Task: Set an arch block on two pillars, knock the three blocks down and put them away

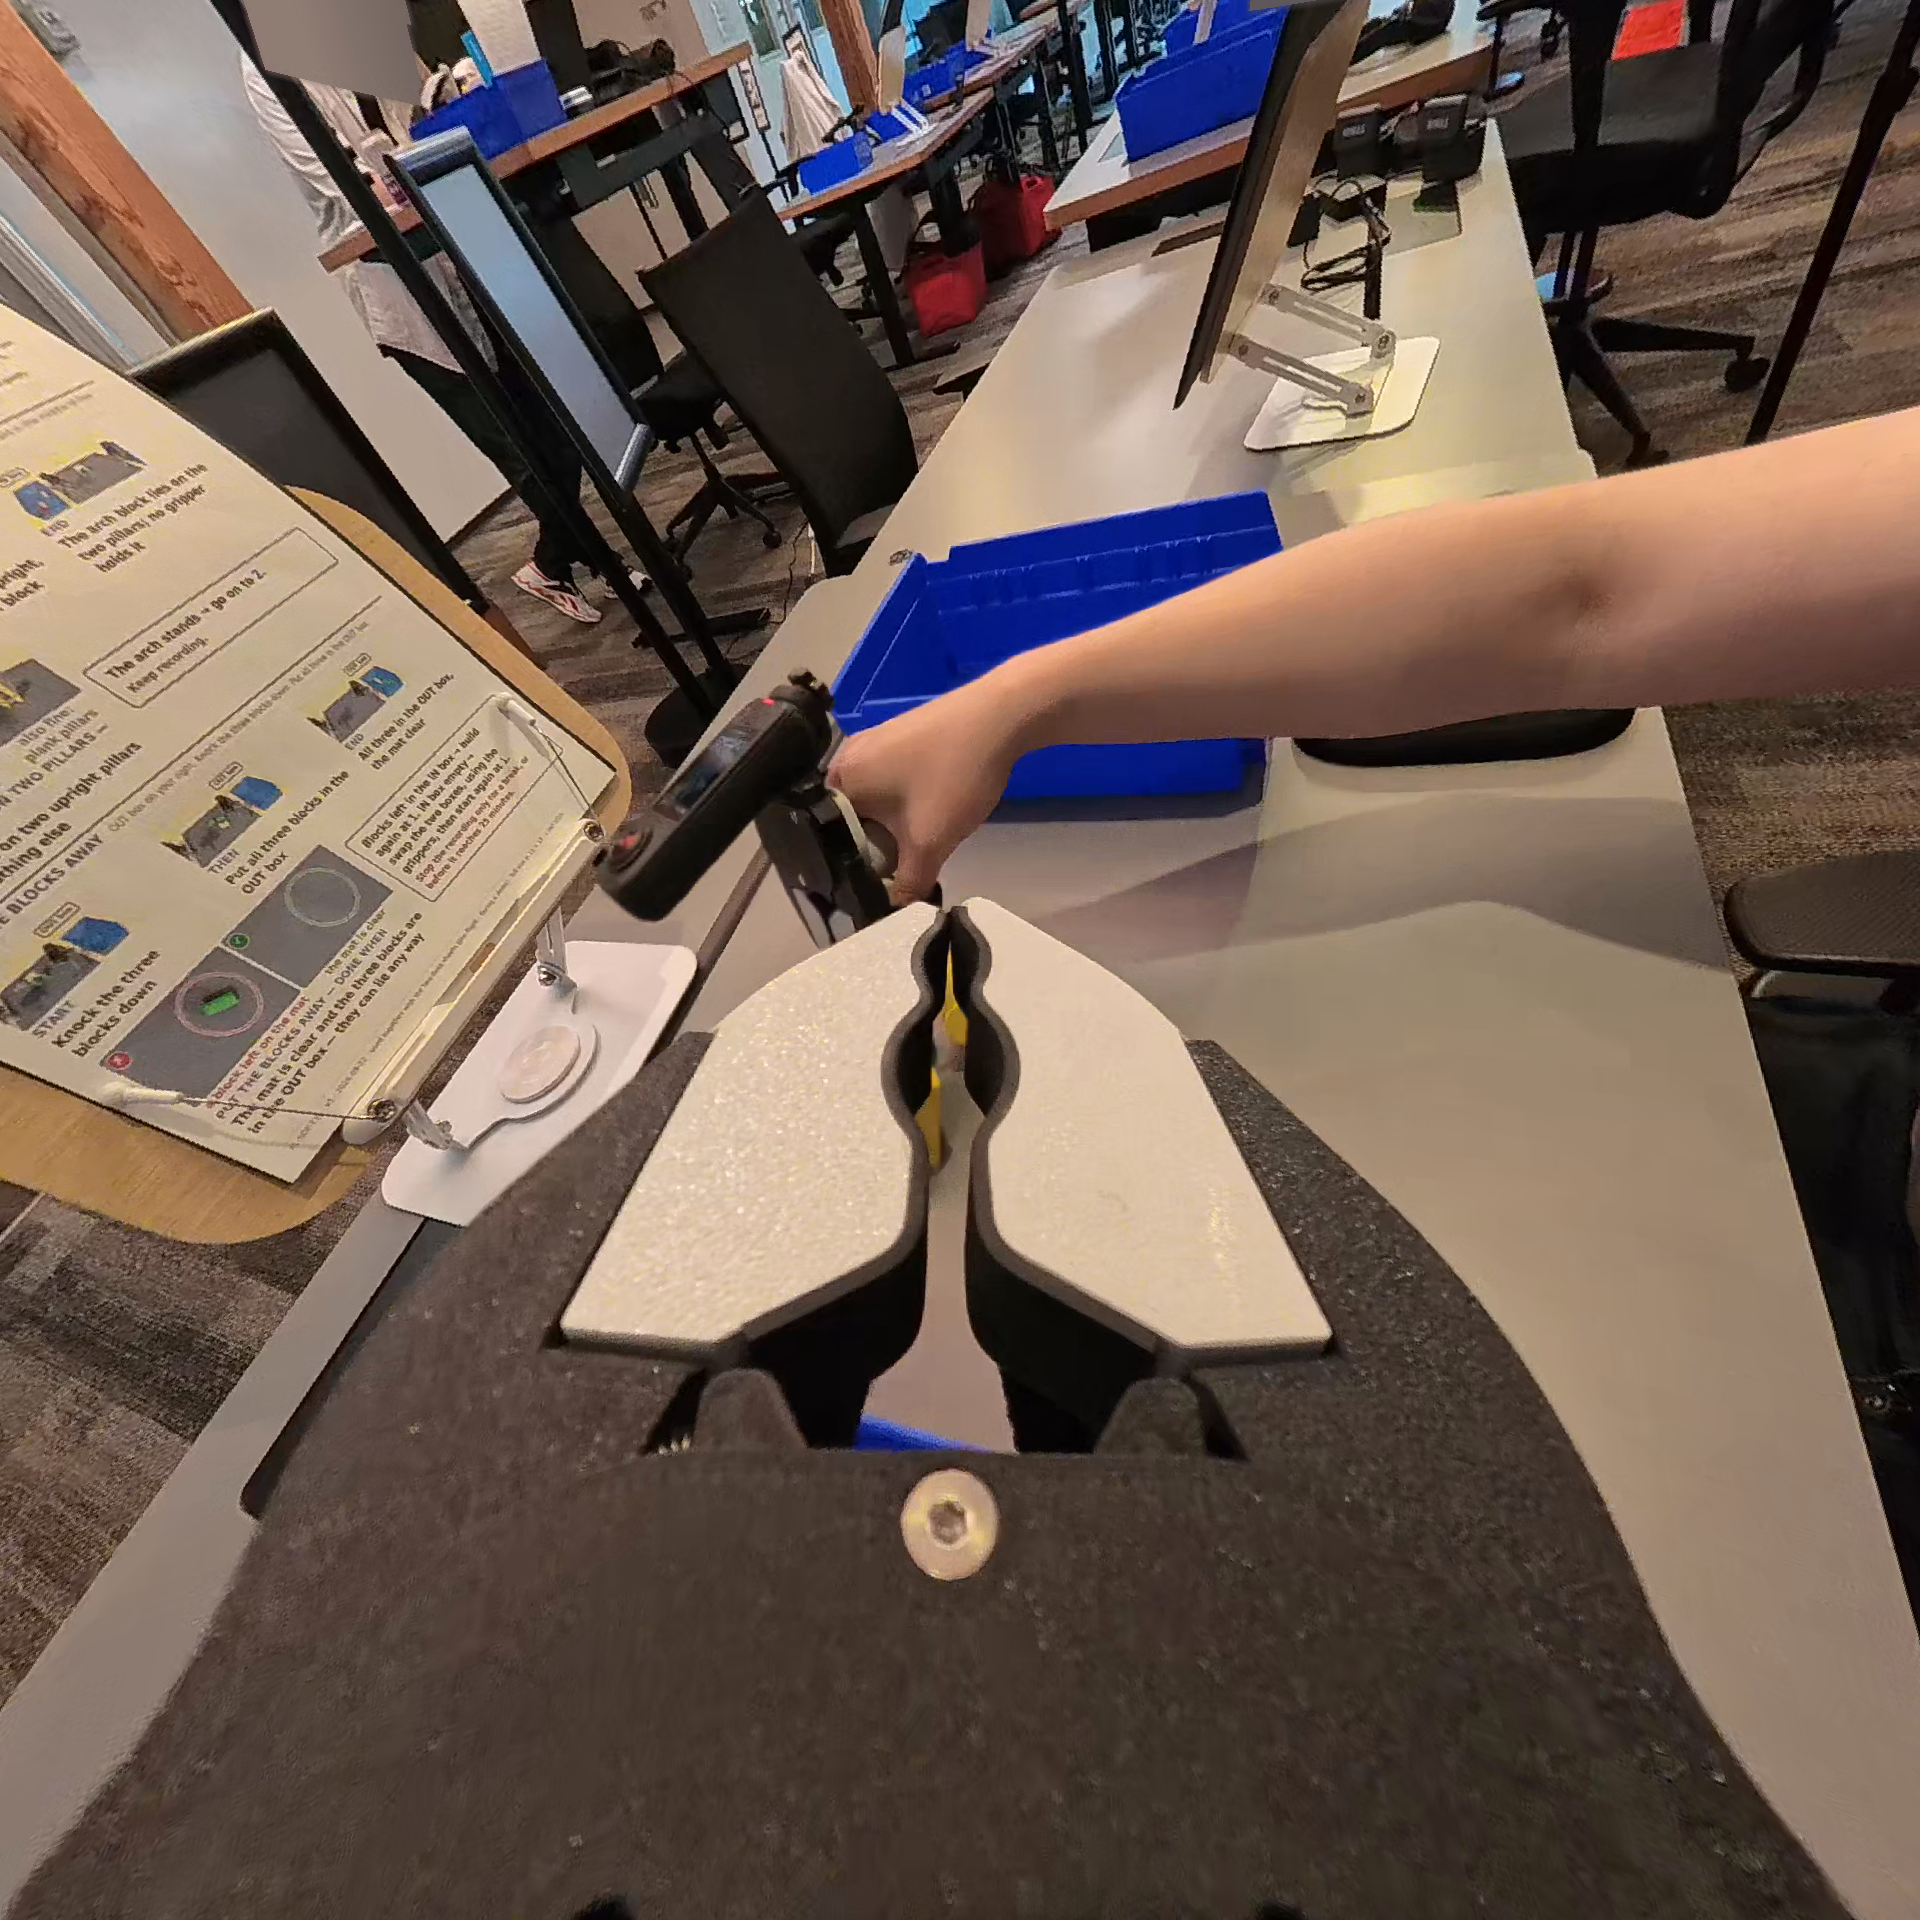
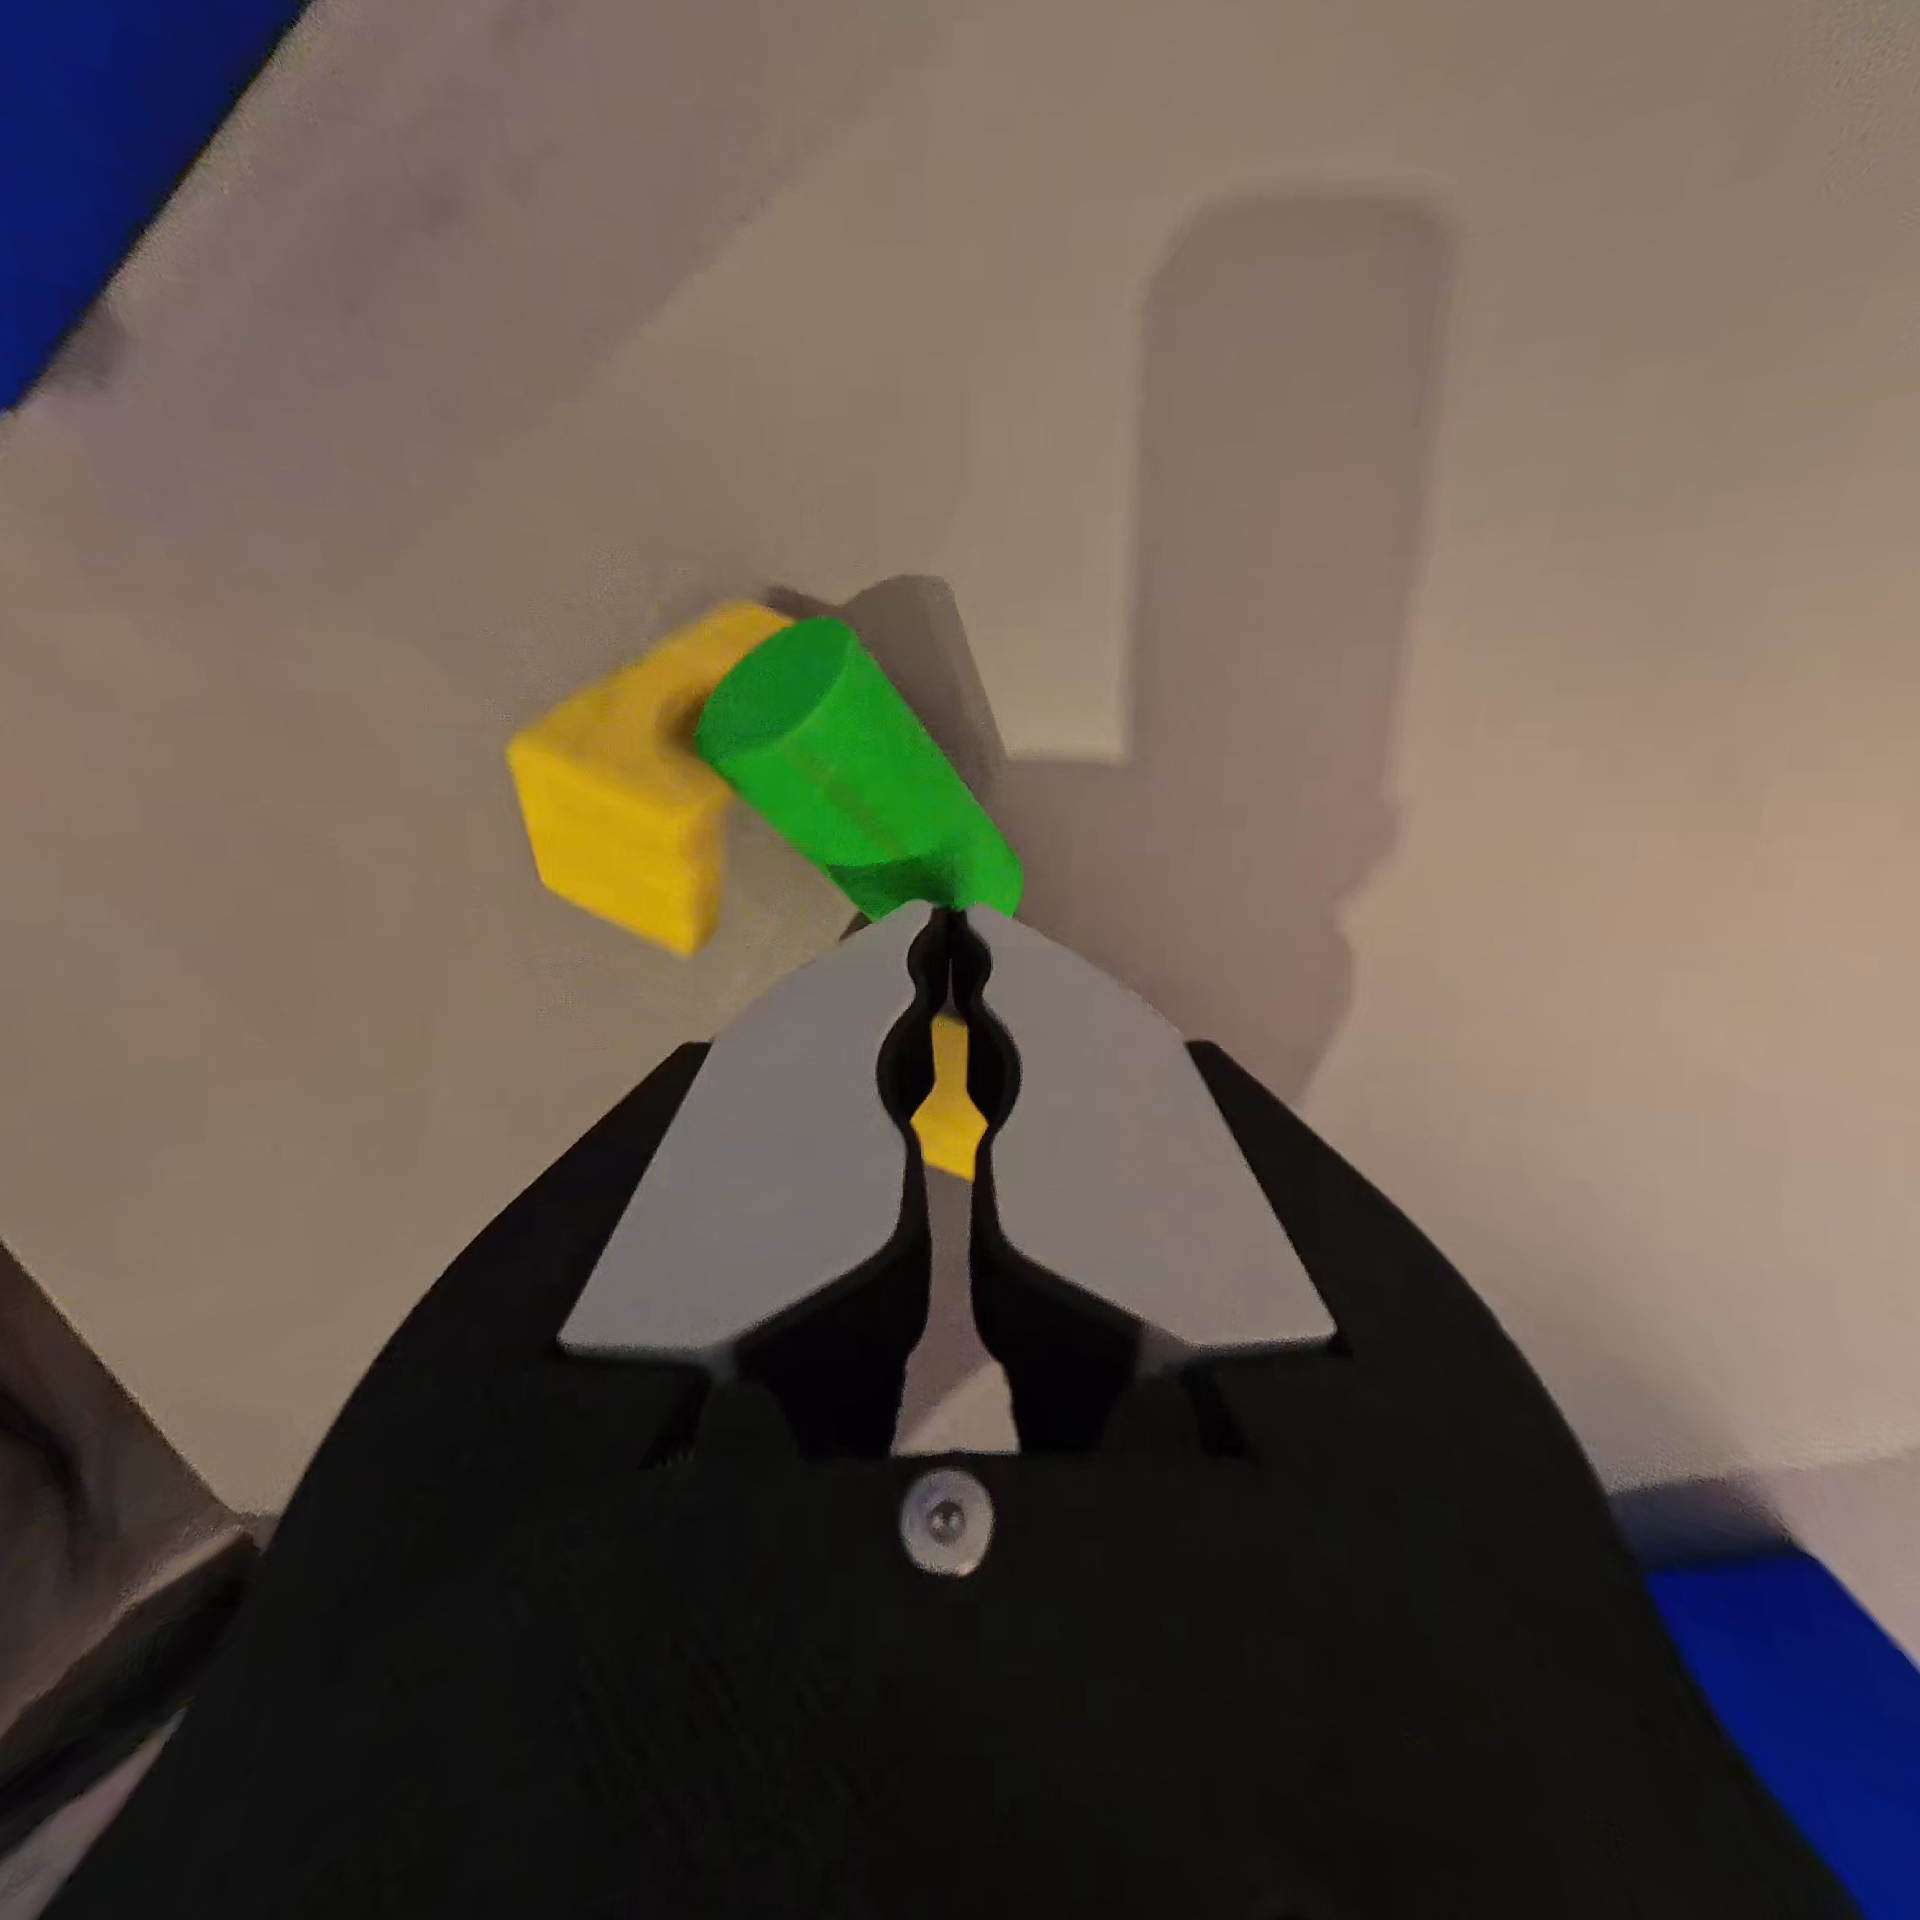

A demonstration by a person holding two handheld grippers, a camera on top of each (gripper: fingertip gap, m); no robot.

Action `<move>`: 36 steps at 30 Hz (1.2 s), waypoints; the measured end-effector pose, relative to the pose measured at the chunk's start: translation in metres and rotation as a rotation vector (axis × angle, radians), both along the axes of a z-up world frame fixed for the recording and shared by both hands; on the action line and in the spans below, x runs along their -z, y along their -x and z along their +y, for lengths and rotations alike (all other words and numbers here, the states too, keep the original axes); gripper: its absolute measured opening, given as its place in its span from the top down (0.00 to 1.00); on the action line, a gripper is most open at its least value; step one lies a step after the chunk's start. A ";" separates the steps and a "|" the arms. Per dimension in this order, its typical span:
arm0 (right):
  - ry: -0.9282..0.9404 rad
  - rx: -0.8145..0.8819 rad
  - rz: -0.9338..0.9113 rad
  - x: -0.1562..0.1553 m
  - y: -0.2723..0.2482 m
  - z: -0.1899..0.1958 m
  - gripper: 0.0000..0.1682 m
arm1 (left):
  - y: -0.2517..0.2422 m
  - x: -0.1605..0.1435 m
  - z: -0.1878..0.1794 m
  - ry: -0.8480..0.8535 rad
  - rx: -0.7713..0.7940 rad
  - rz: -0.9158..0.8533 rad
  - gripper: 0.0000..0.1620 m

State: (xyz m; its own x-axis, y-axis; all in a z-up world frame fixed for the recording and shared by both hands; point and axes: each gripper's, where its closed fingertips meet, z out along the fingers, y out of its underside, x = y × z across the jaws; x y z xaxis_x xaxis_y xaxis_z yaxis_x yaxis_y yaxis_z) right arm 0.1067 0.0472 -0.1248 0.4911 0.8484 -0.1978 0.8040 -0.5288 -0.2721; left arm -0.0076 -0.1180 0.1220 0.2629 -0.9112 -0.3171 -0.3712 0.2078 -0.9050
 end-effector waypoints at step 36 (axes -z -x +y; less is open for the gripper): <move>-0.700 -0.142 0.256 0.003 0.049 -0.139 0.52 | 0.028 0.088 0.029 0.102 -0.231 0.503 0.79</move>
State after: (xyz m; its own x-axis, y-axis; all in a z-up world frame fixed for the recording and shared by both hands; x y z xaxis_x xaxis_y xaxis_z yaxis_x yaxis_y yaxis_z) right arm 0.0574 -0.0917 -0.1281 0.3790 0.8694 0.3171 0.7178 -0.0600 -0.6936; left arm -0.0360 -0.0889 0.0336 0.2980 -0.8805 -0.3687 -0.7880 -0.0089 -0.6156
